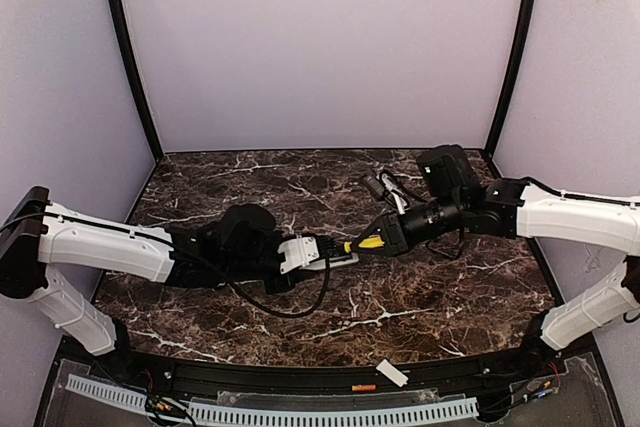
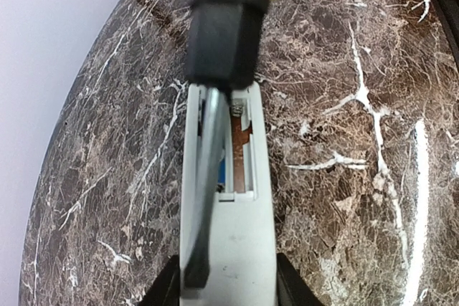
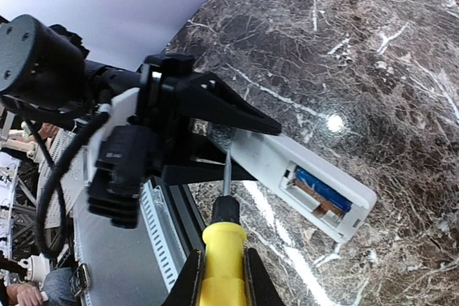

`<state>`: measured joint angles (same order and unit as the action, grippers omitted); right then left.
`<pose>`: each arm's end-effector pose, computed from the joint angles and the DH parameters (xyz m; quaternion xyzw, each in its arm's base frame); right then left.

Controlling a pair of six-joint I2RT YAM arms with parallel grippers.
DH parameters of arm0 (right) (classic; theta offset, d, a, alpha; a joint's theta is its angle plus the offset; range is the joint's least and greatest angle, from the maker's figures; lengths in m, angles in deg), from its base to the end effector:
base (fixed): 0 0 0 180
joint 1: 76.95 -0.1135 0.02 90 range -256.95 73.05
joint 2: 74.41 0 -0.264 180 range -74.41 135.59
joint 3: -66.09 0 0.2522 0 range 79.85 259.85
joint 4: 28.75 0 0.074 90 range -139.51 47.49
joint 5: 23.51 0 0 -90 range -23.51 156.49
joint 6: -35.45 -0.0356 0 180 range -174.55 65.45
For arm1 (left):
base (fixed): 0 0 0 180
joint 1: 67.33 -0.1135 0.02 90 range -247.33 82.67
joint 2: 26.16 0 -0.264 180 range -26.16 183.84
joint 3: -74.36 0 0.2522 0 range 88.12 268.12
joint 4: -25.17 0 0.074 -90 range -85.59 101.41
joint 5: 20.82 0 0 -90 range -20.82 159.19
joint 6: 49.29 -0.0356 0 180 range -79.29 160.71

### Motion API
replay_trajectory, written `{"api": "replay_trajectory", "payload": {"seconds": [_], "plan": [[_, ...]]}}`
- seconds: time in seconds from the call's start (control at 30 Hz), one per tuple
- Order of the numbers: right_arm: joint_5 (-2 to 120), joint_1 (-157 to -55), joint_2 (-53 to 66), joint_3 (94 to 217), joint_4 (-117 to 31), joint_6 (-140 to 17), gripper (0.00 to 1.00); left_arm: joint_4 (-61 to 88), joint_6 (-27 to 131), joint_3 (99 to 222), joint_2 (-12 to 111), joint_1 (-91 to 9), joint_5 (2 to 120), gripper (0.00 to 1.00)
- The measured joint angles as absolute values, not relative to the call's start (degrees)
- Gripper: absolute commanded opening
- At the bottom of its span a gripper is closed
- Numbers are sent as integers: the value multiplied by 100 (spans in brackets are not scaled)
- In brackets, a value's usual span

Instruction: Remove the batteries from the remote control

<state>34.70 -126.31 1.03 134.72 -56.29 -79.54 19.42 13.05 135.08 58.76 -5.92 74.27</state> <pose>0.1747 0.2324 0.2803 -0.3045 0.8044 0.4643 0.2113 0.1566 -0.2808 0.2184 0.5908 0.6321 -0.1083 0.4895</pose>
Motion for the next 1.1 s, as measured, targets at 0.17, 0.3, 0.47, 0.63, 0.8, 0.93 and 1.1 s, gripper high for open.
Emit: {"api": "replay_trajectory", "payload": {"seconds": [0.17, 0.3, 0.47, 0.63, 0.8, 0.93, 1.1], "plan": [[3785, -12631, 195, 13524, -5911, -7919, 0, 2099, 1307, 13506, 5789, -592, 7427, 0], [3848, -12631, 195, 13544, -5974, -7904, 0, 2116, 1305, 13506, 5784, -592, 7431, 0], [3914, -12631, 184, 13572, -5985, -7904, 0, 2119, 1307, 13506, 5784, -592, 7431, 0], [3995, -12631, 66, 13577, -6016, -7908, 0, 2119, 1312, 13506, 5782, -592, 7435, 0], [4253, -12629, -234, 13577, -6110, -7967, 0, 2108, 1440, 13508, 5758, -592, 7508, 0], [4482, -12605, -540, 13577, -6210, -8061, 0, 2031, 1628, 13571, 5717, -592, 7575, 0], [4712, -12590, -811, 13575, -6311, -8144, 0, 1926, 1996, 13707, 5596, -592, 7741, 0]]}}
